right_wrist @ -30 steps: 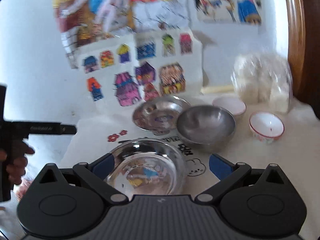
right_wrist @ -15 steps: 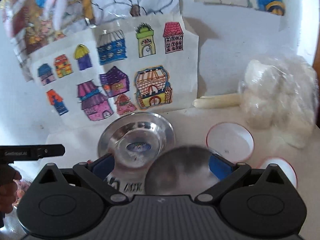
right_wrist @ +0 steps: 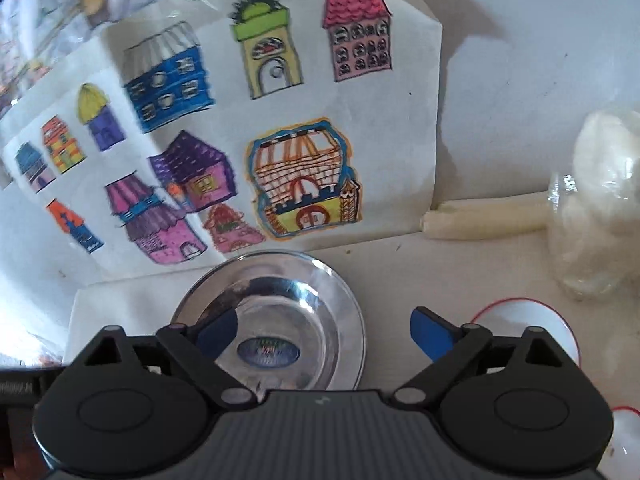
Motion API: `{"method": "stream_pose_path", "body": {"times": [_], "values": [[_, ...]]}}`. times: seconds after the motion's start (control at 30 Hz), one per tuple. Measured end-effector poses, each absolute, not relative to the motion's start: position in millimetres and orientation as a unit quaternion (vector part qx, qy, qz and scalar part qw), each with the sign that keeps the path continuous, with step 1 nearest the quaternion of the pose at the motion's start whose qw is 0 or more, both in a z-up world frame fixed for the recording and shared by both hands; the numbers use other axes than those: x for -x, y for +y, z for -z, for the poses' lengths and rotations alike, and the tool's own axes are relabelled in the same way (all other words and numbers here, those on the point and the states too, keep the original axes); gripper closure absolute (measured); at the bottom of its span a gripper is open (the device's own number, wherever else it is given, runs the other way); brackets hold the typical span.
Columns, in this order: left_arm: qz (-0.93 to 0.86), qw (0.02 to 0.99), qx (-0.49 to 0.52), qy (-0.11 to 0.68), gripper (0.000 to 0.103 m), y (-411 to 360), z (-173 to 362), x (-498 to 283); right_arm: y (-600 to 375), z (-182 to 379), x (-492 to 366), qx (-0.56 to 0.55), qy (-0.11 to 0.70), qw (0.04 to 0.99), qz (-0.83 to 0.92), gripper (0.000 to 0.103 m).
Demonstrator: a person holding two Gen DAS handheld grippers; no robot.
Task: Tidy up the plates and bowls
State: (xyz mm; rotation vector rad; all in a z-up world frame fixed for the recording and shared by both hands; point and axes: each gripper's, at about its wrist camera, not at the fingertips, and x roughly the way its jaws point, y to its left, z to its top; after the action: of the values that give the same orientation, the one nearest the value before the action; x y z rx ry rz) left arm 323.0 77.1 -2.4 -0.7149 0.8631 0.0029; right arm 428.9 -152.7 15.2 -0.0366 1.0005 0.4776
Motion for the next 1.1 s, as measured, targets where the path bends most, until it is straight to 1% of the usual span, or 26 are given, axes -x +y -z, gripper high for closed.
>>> {"method": "stream_pose_path", "body": {"times": [0.07,0.1,0.23,0.3,0.33,0.4,0.47,0.53,0.6,0.63,0.7,0.73,0.8,0.83,1.1], "values": [[0.000,0.849,0.340,0.404,0.010,75.5,2.2,-322.6,-153.3,-8.9,-437.0,0.008,0.484,0.846,-0.222,0.012],[0.004,0.850,0.341,0.403,0.017,74.5,2.0,-323.1,-153.8,-6.2,-439.5,0.005,0.488,0.844,-0.220,0.015],[0.023,0.848,0.345,0.401,0.031,74.1,1.8,-323.5,-153.4,4.6,-444.9,0.004,0.502,0.837,-0.217,0.020],[0.025,0.848,0.344,0.402,0.042,72.9,2.6,-324.7,-152.3,8.1,-444.7,0.008,0.505,0.836,-0.217,0.025],[0.027,0.847,0.346,0.403,0.046,73.0,3.4,-325.3,-151.7,9.6,-444.3,0.011,0.506,0.835,-0.217,0.026],[0.037,0.843,0.352,0.405,0.060,73.3,5.7,-326.6,-150.2,12.1,-443.4,0.016,0.510,0.832,-0.218,0.031],[0.038,0.840,0.354,0.409,0.066,72.9,7.8,-328.1,-149.1,14.4,-442.9,0.021,0.514,0.830,-0.217,0.032],[0.038,0.840,0.352,0.411,0.074,72.8,9.1,-329.1,-148.3,16.2,-442.6,0.026,0.517,0.829,-0.214,0.037],[0.039,0.839,0.351,0.414,0.087,73.5,10.0,-329.5,-147.4,18.2,-442.8,0.032,0.519,0.827,-0.213,0.046],[0.039,0.838,0.351,0.416,0.090,73.8,10.7,-329.7,-147.0,18.9,-443.1,0.034,0.519,0.827,-0.213,0.049],[0.040,0.836,0.355,0.417,0.094,74.5,12.5,-330.2,-146.1,20.3,-443.5,0.041,0.520,0.827,-0.210,0.059],[0.041,0.834,0.360,0.416,0.094,75.2,13.3,-330.2,-145.2,20.9,-443.4,0.044,0.518,0.829,-0.207,0.061],[0.043,0.832,0.369,0.412,0.095,76.5,14.2,-329.9,-145.5,20.6,-444.6,0.046,0.518,0.830,-0.203,0.072],[0.042,0.832,0.369,0.412,0.095,76.4,13.9,-330.4,-146.3,20.4,-445.3,0.044,0.518,0.829,-0.204,0.075],[0.031,0.837,0.374,0.397,0.096,85.0,7.0,-324.5,-139.4,20.2,-439.0,0.049,0.502,0.838,-0.211,0.077]]}}
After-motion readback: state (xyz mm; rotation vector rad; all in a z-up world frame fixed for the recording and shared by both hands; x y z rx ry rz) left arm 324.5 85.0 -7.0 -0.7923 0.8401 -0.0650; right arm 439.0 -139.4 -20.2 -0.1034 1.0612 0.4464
